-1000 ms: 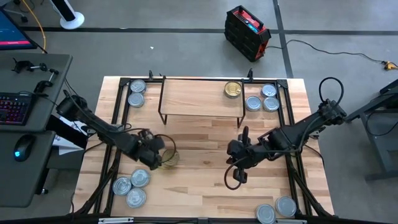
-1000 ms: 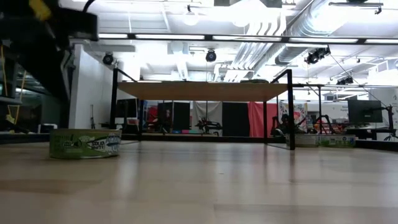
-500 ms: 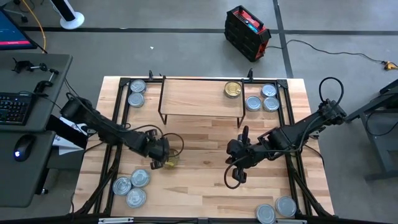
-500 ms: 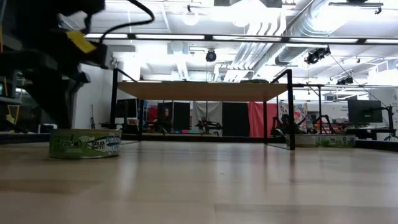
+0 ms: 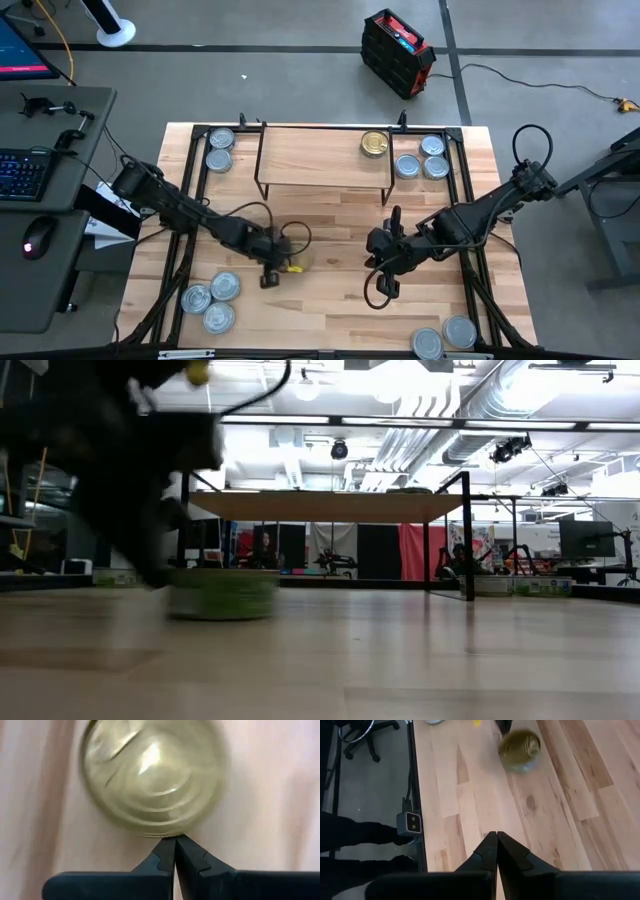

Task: Stack canned seafood by type on shelf
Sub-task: Stack the green tuna can on top of the other green tuna can on the shelf

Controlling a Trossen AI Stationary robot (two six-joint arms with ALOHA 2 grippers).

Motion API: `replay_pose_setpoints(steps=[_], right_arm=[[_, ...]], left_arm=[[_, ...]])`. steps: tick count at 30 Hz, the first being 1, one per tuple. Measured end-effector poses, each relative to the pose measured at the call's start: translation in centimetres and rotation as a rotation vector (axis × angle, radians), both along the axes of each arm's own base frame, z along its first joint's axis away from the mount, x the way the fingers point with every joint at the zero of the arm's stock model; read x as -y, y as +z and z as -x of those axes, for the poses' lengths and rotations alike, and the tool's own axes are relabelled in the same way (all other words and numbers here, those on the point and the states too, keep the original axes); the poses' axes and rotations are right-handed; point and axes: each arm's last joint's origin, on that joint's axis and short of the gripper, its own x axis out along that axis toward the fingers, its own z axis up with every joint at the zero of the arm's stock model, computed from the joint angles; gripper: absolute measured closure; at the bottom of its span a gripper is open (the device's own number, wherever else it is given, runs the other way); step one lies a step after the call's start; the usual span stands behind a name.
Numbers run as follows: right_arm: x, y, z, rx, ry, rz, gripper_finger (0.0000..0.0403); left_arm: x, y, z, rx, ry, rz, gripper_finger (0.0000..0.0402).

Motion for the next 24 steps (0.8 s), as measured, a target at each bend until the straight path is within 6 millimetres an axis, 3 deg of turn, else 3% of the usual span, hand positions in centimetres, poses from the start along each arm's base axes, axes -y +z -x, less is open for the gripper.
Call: replay_pose_setpoints(steps=[4,8,12,18,24], right_arm=[[0.0,0.0,0.0,0.000,0.001,0.000,0.0403],[0.0,0.0,0.0,0.002,0.013,0.010,0.0403],[0.0,0.0,0.0,0.004,0.020,0.018,0.0402],[0.0,-0.6,-0.5,-0.017,0.001,0.017,0.0402],[-0.5,-5.5,-3.7,-0.212,-0.062,-0.016,0.0403]], left_arm=[[0.0,0.6,-2.6,0.189,0.035,0.043,0.0401],[-0.8,1.3,-4.8,0.222,0.078,0.048,0.0401],[-0.8,3.4,-6.1,0.259,0.049,0.027,0.0401],[0.6,4.3,-4.7,0.111,-0.088,-0.069,0.0401],[1.5,1.6,-3.2,0.170,-0.041,-0.080,0.0401]])
